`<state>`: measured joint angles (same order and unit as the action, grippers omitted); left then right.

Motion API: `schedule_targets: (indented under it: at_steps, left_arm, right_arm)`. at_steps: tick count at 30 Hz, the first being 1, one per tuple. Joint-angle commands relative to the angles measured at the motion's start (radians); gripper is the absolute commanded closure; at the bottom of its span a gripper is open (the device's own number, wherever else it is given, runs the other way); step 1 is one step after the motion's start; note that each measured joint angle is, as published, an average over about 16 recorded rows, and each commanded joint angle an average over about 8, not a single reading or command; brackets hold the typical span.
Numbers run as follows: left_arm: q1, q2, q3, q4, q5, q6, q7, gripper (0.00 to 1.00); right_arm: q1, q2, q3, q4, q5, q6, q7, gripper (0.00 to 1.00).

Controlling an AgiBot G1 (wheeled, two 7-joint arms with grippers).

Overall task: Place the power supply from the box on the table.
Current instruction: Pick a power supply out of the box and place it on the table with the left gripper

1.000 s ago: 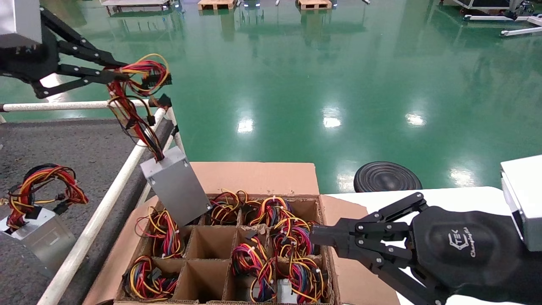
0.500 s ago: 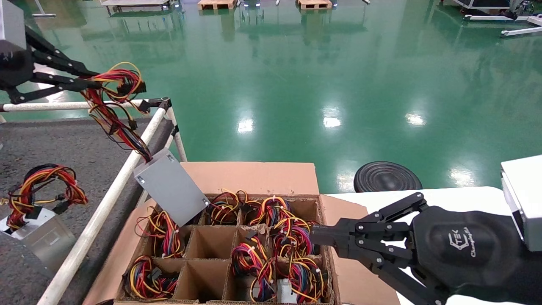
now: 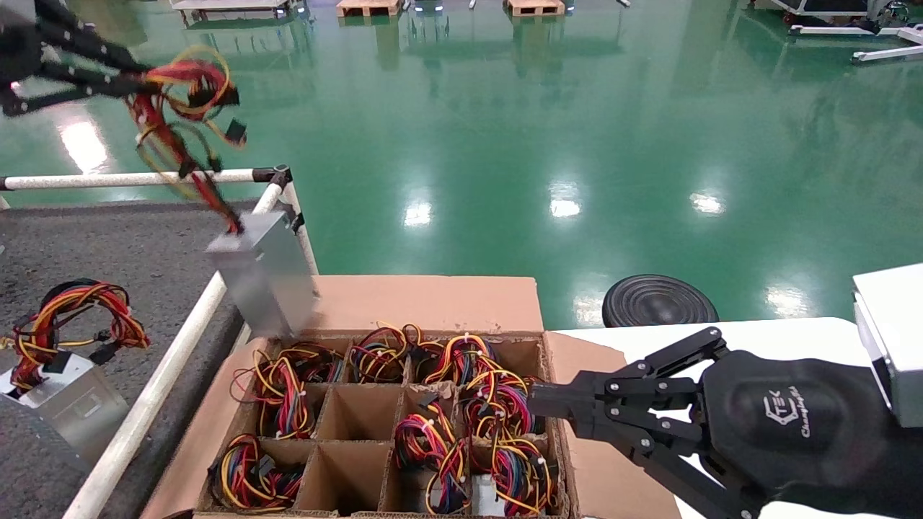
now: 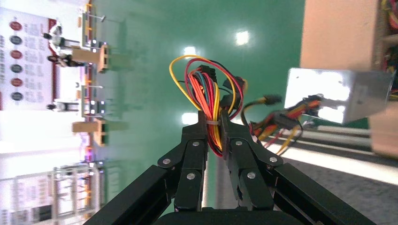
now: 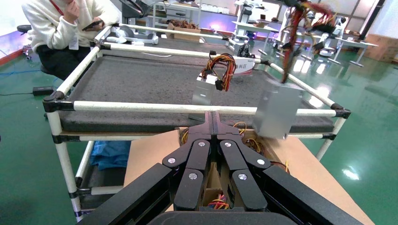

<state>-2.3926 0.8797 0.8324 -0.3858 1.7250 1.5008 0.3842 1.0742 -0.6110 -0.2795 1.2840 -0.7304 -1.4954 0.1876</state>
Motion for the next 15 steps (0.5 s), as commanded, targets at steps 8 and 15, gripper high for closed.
schedule_targets:
  at_steps: [8, 15]
  left_arm:
    - [-0.061, 0.042, 0.022, 0.033, 0.043, -0.041, 0.018, 1.00]
    - [-0.102, 0.052, 0.040, 0.093, 0.078, -0.074, 0.039, 1.00]
  right_arm:
    - [0.000, 0.000, 0.000, 0.000, 0.000, 0.000, 0.000, 1.00]
    - [0.000, 0.000, 0.000, 0.000, 0.000, 0.000, 0.000, 1.00]
